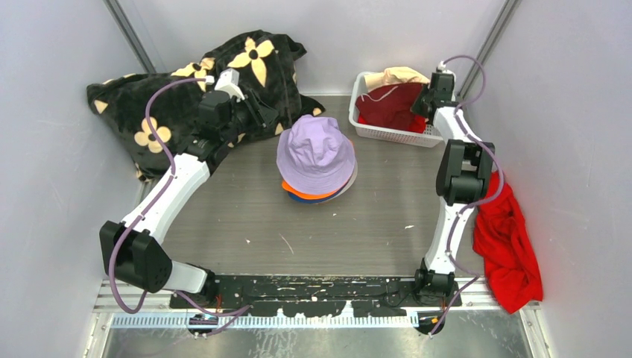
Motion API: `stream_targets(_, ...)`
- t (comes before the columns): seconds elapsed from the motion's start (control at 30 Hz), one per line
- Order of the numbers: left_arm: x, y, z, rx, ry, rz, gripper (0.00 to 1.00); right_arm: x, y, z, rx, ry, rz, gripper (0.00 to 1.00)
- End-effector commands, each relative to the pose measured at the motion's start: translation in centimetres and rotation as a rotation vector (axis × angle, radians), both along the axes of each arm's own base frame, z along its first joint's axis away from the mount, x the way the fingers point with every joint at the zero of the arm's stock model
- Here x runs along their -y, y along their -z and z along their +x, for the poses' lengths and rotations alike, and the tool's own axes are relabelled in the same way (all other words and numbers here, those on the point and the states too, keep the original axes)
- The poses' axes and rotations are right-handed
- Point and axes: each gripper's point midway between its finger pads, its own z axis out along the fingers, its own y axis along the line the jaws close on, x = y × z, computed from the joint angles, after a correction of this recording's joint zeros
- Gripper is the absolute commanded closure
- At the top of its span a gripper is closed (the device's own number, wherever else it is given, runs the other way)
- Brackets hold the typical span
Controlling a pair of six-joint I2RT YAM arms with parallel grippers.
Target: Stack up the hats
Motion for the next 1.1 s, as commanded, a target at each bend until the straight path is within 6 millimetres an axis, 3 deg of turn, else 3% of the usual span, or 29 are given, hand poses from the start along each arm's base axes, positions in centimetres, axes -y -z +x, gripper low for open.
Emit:
stream_targets(0.0, 0.7, -3.1, -0.3, 0.099, 0.026, -0.056, 0.56, -1.4, -16.6, 0.3, 0.358, -0.062, -0.014, 0.99)
stream_targets(0.1, 0.8, -3.3, -0.7, 0.108, 0.029, -0.065, 0.56, -1.9, -20.0, -0.7, 0.414, -0.081, -0.009, 0.99)
stream_targets(0.33, 0.9, -4.9, -1.1, 0.147, 0.039, -0.088, 0.56, -4.3, -25.7, -3.6, 0.527, -0.149, 0.006, 0.99)
stream_targets(0.6, 1.8, -9.3, -1.8, 0.257, 0.116, -0.091, 0.56, -8.5, -33.6, -8.3, 0.684, -0.237, -0.031, 0.99)
stream_targets(0.83, 3.1, -14.2, -3.2, 0.367, 0.227, -0.101, 0.56, -11.2, -37.3, -12.6, 0.704, -0.293, -0.037, 0.99)
stream_targets(1.07, 5.3, -15.3, -4.4, 0.387, 0.314, -0.105, 0.56, -14.1, -39.1, -16.9, 0.692, -0.374, -0.061, 0.99)
